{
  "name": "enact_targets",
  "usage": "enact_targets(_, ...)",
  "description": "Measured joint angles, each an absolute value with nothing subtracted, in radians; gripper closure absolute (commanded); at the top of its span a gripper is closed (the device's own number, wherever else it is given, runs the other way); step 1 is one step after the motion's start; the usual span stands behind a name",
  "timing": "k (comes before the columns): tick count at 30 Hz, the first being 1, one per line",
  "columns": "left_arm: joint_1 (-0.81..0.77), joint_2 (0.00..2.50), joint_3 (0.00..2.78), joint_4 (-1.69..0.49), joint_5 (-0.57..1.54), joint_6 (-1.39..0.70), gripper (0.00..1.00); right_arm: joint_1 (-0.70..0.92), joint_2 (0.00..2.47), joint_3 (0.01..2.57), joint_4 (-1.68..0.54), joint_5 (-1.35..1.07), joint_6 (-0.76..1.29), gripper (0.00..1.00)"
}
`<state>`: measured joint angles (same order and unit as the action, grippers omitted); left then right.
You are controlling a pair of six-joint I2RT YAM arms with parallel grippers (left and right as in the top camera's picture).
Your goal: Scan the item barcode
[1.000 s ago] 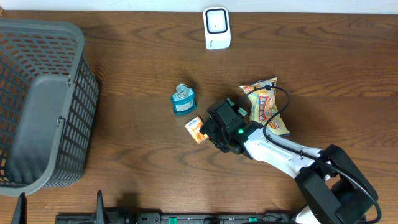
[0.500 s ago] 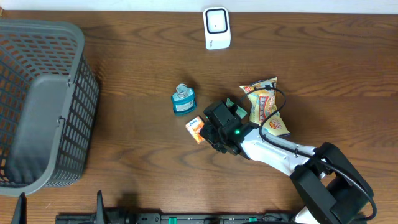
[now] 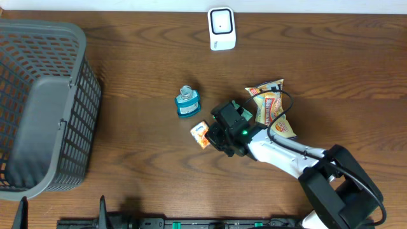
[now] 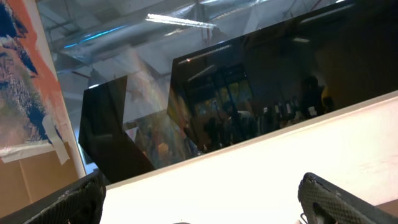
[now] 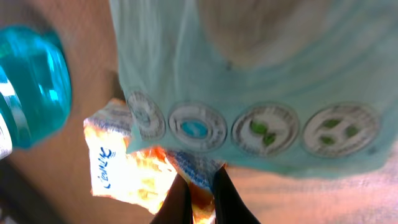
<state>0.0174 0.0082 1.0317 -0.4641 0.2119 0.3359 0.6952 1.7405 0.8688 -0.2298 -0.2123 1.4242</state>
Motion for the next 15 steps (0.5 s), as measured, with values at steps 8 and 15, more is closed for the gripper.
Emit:
enact_targets(8, 0.017, 0.008, 1.032, -0.466, 0.212, 0.336, 0.01, 0.519, 1.724, 0.862, -0.355, -0.662, 1.221, 0.98)
enact_targets(15, 0.017, 0.008, 1.032, -0.468, 0.212, 0.336, 0.01, 0.448, 1.710, 0.861, -0.374, -1.109, 1.069, 0.98)
